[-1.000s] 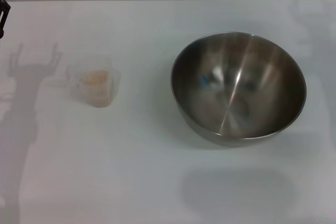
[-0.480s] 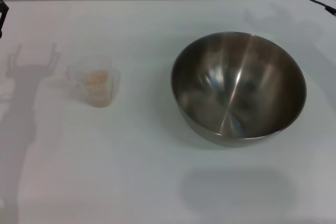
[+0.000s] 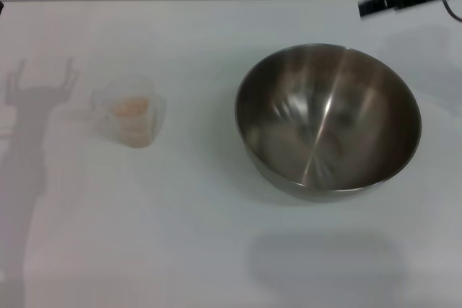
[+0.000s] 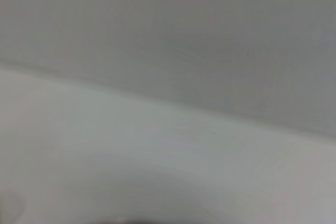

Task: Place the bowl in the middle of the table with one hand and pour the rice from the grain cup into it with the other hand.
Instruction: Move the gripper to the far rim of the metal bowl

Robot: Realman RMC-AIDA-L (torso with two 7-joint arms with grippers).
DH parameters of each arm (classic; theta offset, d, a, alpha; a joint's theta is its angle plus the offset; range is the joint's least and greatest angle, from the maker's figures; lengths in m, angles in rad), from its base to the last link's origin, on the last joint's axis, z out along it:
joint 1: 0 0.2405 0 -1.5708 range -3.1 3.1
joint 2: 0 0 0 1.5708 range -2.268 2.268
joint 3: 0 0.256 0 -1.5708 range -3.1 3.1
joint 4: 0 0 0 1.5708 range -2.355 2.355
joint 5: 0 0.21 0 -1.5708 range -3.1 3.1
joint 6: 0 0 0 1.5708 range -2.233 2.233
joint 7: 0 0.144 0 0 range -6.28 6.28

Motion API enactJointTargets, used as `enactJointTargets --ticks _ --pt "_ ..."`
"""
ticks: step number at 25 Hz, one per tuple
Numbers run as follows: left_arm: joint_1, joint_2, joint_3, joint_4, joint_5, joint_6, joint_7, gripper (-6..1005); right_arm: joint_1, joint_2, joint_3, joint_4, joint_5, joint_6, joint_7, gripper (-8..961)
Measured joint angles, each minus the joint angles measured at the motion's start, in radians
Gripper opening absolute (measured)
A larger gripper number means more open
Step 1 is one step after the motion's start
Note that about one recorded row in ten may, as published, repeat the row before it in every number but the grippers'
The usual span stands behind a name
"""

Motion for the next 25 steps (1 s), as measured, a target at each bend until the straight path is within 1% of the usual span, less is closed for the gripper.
enactJointTargets --ticks 3,5,7,9,14,18,25 --pt "-0.002 0.0 -0.001 0.0 0.0 0.0 -0.003 853 0.046 -0.024 0.045 0.057 -0.007 0.096 -0.029 739" --pt "-0.004 0.0 -0.002 0.0 0.0 0.0 -0.004 853 0.071 -0.045 0.055 0.107 -0.012 0.133 -0.04 739" --pt "-0.006 0.0 -0.003 0.0 0.0 0.001 -0.004 853 0.088 -0.06 0.056 0.149 -0.03 0.149 -0.046 739" --pt "-0.006 0.0 -0.003 -0.001 0.0 0.001 -0.004 853 0.102 -0.067 0.056 0.183 -0.056 0.155 -0.055 739" --pt "-0.007 -0.001 -0.004 -0.003 0.0 0.002 -0.004 852 0.124 -0.07 0.057 0.271 -0.075 0.148 -0.092 738" --pt "-0.007 -0.002 -0.004 -0.001 0.0 0.002 -0.005 852 0.143 -0.066 0.055 0.366 -0.076 0.112 -0.12 738" --pt "-0.006 -0.002 -0.005 0.0 0.0 0.002 -0.005 851 0.151 -0.061 0.05 0.453 -0.077 0.068 -0.144 737"
